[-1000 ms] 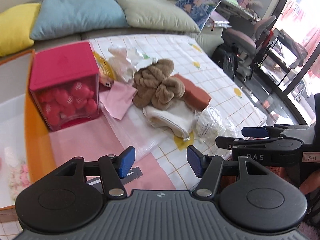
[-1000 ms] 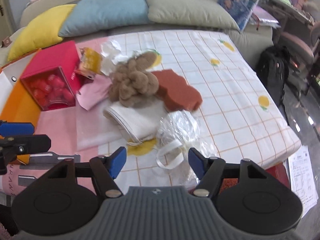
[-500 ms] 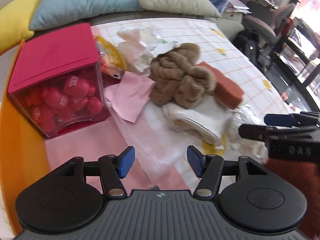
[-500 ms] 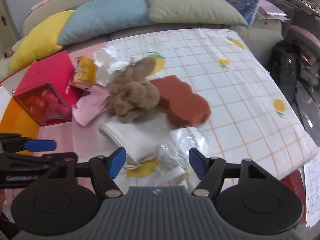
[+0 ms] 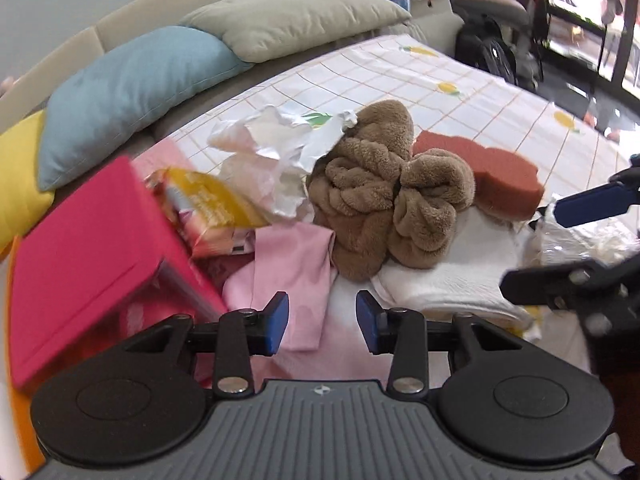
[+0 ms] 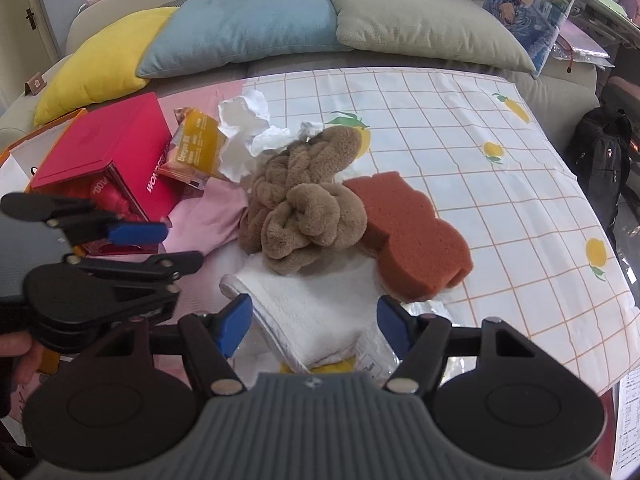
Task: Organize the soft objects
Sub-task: 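Grasp the pink cloth with the left tool and lift it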
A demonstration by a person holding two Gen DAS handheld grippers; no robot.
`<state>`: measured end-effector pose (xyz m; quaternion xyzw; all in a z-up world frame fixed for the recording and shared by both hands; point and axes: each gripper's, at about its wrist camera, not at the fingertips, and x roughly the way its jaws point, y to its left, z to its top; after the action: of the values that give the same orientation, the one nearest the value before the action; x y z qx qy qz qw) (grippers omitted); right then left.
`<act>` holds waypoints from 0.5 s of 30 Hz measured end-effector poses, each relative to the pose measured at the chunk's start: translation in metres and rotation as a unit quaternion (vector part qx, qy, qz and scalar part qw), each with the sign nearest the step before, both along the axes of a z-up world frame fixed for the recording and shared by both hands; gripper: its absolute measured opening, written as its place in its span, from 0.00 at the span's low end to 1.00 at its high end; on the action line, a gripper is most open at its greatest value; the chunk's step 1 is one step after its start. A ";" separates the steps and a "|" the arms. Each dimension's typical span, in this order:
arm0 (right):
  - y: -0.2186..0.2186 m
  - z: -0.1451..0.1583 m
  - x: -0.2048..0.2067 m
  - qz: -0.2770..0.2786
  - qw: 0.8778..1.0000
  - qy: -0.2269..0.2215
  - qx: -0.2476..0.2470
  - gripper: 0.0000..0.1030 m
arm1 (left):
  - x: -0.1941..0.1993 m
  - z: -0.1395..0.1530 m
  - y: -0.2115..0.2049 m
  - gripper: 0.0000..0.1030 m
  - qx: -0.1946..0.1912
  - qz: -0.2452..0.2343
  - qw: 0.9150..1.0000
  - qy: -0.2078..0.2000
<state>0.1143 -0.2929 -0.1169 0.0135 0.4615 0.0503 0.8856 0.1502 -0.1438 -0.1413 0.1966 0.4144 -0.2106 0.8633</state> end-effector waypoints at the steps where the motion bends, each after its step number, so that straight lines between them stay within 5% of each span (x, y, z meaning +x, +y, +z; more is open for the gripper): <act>1: 0.000 -0.001 0.001 0.002 1.000 0.002 0.002 0.66 | 0.004 -0.003 -0.003 0.47 0.008 0.000 1.000 0.001; 6: 0.002 -0.007 0.007 0.001 1.000 0.009 -0.003 0.66 | 0.014 -0.023 -0.017 0.46 0.043 -0.034 0.998 0.006; 12: 0.002 -0.010 0.007 0.003 1.000 0.014 -0.006 0.66 | 0.010 -0.034 -0.030 0.48 0.082 -0.025 0.995 -0.043; 15: 0.001 -0.011 0.006 0.000 1.000 0.015 -0.005 0.66 | 0.014 -0.035 -0.032 0.18 0.082 -0.014 0.996 -0.036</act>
<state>0.1206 -0.2924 -0.1277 0.0093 0.4754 0.0479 0.8784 0.1645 -0.1754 -0.1766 0.2794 0.3964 -0.1809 0.8556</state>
